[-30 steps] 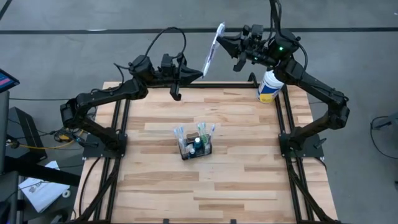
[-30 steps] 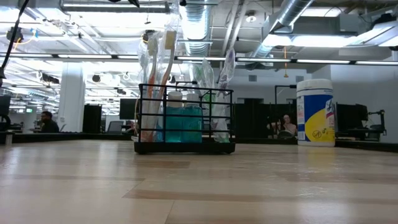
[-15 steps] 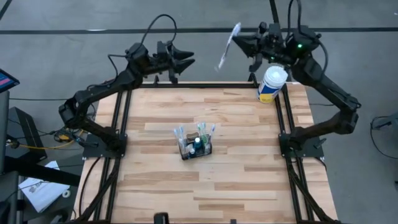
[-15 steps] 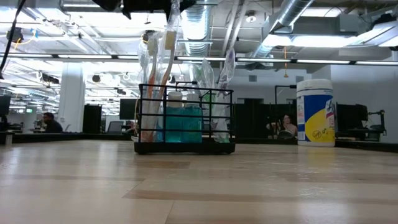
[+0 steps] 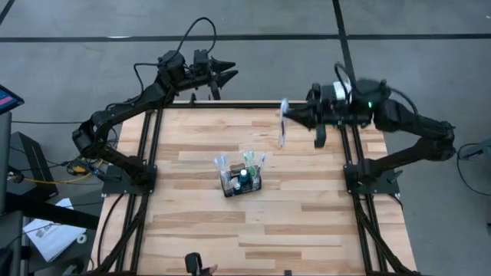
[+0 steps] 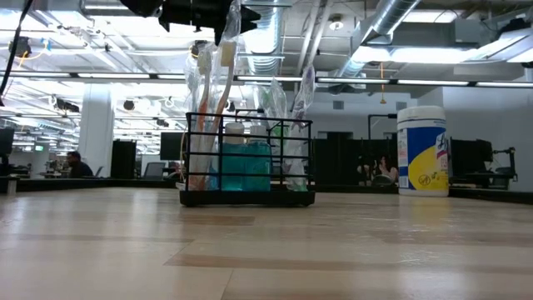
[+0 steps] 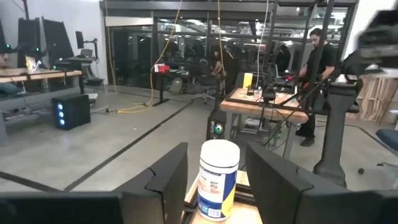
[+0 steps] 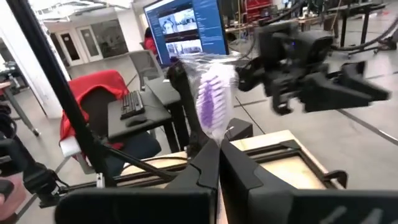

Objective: Pick & Place toothbrushing station
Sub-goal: Put the purple toothbrush into the mesh organizer

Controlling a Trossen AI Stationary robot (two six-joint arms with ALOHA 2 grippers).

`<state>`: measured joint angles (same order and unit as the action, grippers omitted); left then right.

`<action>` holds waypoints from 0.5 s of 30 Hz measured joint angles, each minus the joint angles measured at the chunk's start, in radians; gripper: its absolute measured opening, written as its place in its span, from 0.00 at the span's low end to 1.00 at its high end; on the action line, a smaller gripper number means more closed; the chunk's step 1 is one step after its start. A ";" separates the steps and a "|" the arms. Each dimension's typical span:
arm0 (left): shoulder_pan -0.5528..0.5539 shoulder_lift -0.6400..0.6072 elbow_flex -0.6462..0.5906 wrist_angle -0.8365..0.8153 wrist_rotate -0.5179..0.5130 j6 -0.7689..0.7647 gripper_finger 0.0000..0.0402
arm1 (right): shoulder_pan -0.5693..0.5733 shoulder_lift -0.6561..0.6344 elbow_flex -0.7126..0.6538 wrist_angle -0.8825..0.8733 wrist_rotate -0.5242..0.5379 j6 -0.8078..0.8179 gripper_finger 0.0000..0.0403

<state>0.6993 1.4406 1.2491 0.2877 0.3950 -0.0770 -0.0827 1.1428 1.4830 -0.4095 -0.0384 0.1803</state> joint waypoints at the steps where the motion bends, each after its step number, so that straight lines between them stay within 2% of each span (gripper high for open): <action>1: -0.003 0.000 0.000 -0.002 -0.001 -0.009 0.37 | 0.049 -0.008 -0.020 0.015 0.050 0.002 0.00; 6: -0.049 0.000 0.000 -0.022 -0.010 -0.032 0.34 | 0.268 -0.045 -0.165 0.133 0.298 0.004 0.00; 10: -0.100 0.000 0.000 -0.027 -0.054 -0.033 0.32 | 0.398 -0.061 -0.327 0.330 0.485 0.033 0.00; 15: -0.168 0.000 0.000 -0.028 -0.095 -0.036 0.29 | 0.519 -0.021 -0.506 0.606 0.782 0.054 0.00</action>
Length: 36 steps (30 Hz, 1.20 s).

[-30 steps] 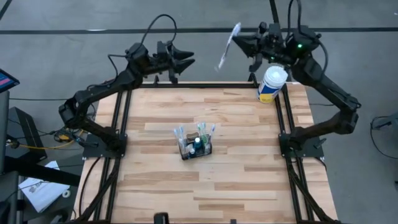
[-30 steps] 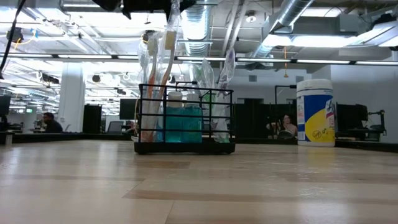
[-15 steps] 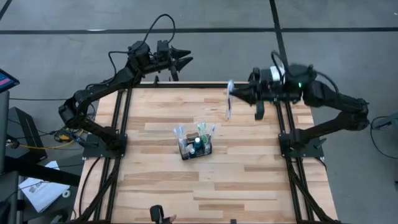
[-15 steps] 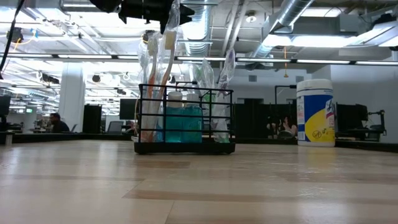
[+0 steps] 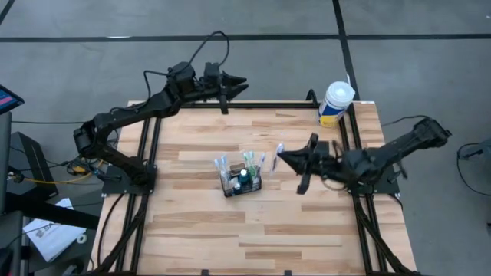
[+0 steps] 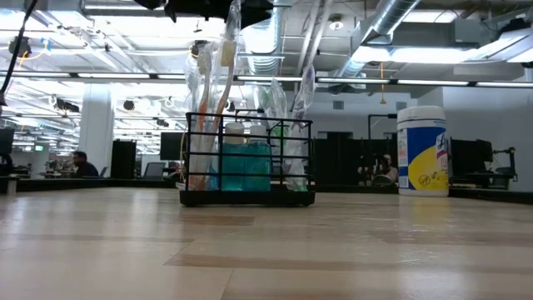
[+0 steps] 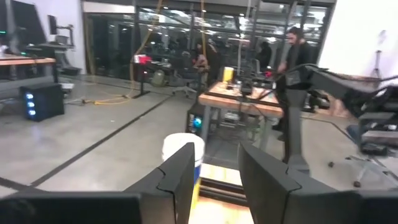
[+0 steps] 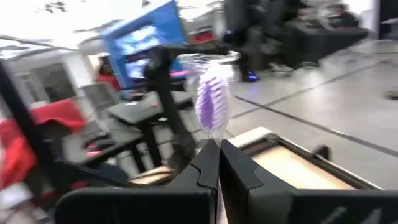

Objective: Pick & Place toothbrushing station
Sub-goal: Put the purple toothbrush into the mesh organizer

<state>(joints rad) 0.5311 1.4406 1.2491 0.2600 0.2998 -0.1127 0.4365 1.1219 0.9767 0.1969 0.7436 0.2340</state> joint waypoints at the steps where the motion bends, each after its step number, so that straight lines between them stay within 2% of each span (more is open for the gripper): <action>1: -0.014 0.000 0.000 0.000 -0.006 0.000 0.29 | 0.016 0.013 -0.022 0.033 0.045 0.000 0.00; 5: -0.062 0.000 0.000 -0.027 -0.015 0.005 0.28 | 0.041 0.103 -0.048 0.130 0.140 -0.005 0.00; 11: -0.117 0.000 0.000 -0.083 -0.043 0.085 0.27 | 0.030 0.284 -0.048 0.215 0.145 0.015 0.00; 17: -0.111 0.000 -0.020 -0.115 -0.068 0.123 0.27 | 0.013 0.423 -0.048 0.327 0.143 0.037 0.00; 22: -0.086 0.000 -0.047 -0.120 -0.070 0.112 0.27 | 0.009 0.437 -0.048 0.329 0.151 0.027 0.00; 28: -0.087 0.000 -0.051 -0.118 -0.067 0.154 0.27 | -0.014 0.424 -0.049 0.213 0.178 0.026 0.00; 36: -0.086 0.000 -0.051 -0.119 -0.068 0.161 0.27 | -0.061 0.426 -0.049 0.205 0.149 0.003 0.00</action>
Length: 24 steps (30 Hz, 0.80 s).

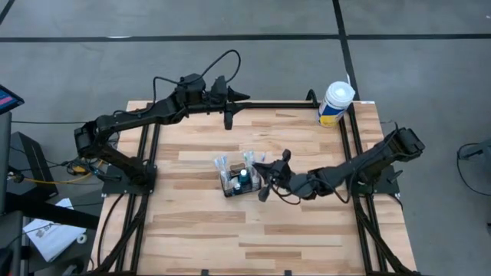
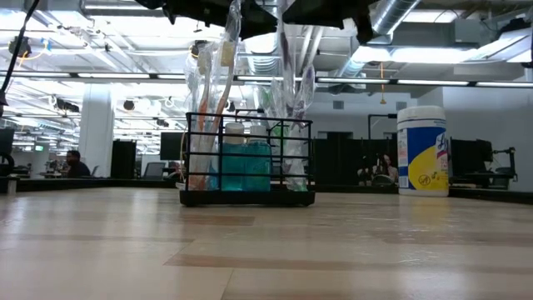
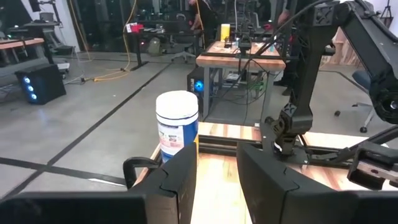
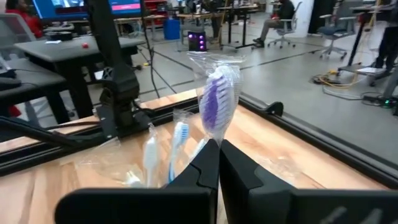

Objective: Pick & Place toothbrushing station
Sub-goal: Put the purple toothbrush into the mesh organizer

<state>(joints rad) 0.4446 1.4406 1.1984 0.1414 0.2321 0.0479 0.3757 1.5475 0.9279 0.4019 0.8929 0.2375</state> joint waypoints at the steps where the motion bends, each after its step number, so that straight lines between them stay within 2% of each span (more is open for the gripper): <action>1: 0.000 0.000 0.000 0.000 0.000 0.000 0.27 | -0.006 0.000 0.000 0.000 -0.012 0.000 0.00; 4: 0.009 0.000 0.000 0.000 0.000 0.000 0.27 | -0.022 0.000 0.000 -0.004 -0.052 -0.001 0.00; 20: 0.034 0.000 0.000 0.000 0.000 0.024 0.27 | -0.047 0.032 -0.007 -0.020 -0.113 0.002 0.00; 24: 0.034 0.000 0.000 0.000 0.000 0.024 0.27 | -0.046 0.030 -0.089 0.105 -0.132 0.030 0.00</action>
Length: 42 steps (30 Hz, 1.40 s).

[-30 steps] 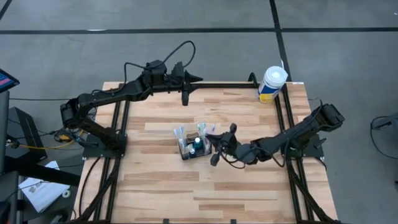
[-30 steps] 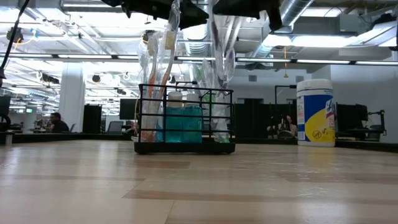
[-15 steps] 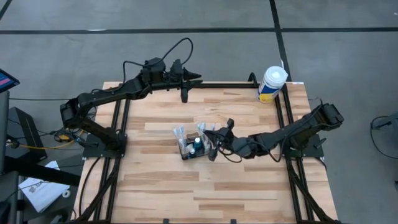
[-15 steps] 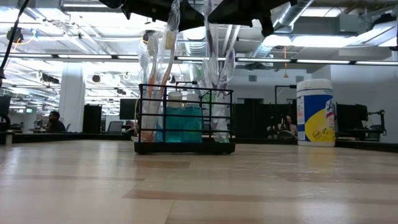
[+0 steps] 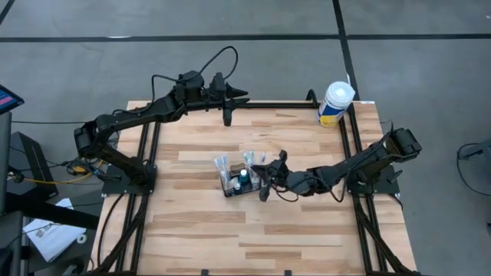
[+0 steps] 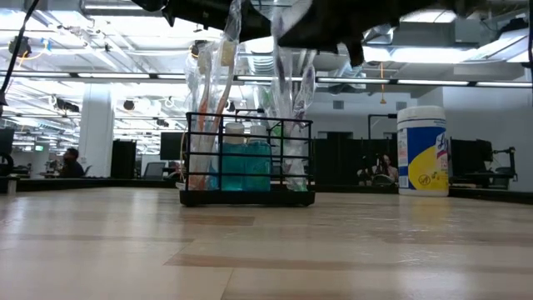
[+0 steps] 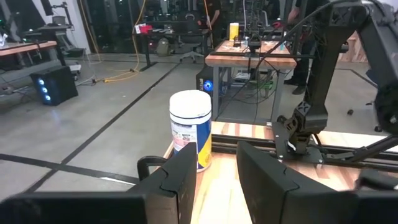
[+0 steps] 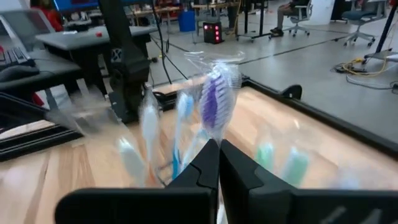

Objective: Pick & Place toothbrushing station
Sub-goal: Put the purple toothbrush into the mesh organizer, then return to Home Position

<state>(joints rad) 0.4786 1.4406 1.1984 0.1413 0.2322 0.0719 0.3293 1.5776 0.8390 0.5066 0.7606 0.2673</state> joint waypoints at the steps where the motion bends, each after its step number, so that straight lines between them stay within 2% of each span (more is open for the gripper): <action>1: 0.000 0.000 0.000 0.000 0.000 0.000 0.27 | 0.003 0.001 -0.035 0.046 0.000 0.005 0.00; 5: 0.000 0.000 0.000 0.000 0.000 0.002 0.27 | 0.026 0.002 -0.168 0.252 0.029 0.039 0.00; 11: 0.000 0.000 0.000 0.000 0.000 0.014 0.27 | 0.050 0.002 -0.279 0.364 0.054 0.057 0.00; 15: 0.000 0.000 0.000 0.000 0.000 0.033 0.27 | 0.050 0.036 -0.283 0.381 0.015 0.057 0.00; 19: 0.000 0.000 0.000 0.000 0.000 0.033 0.27 | 0.031 0.120 -0.281 0.520 -0.084 0.051 0.00; 24: 0.000 0.000 0.000 -0.001 0.000 0.029 0.27 | 0.008 0.211 -0.247 0.618 -0.133 0.048 0.00; 28: 0.000 0.000 0.000 -0.006 0.000 0.021 0.28 | -0.003 0.190 -0.240 0.647 -0.189 0.067 0.03; 31: 0.000 0.000 0.000 -0.011 0.000 0.018 0.32 | -0.025 0.126 -0.240 0.611 -0.277 0.102 0.12; 34: 0.000 0.000 0.000 -0.028 0.000 0.008 0.38 | -0.050 0.066 -0.240 0.549 -0.360 0.126 0.27; 39: 0.000 0.000 0.000 -0.043 0.000 -0.002 0.47 | -0.062 -0.002 -0.236 0.400 -0.370 0.122 0.56; 42: 0.000 0.000 0.000 -0.046 0.000 -0.001 0.49 | -0.062 -0.014 -0.236 0.374 -0.370 0.126 0.67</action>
<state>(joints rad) 0.4789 1.4406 1.1988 0.0956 0.2321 0.0714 0.2668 1.5637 0.6025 0.8811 0.3908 0.3930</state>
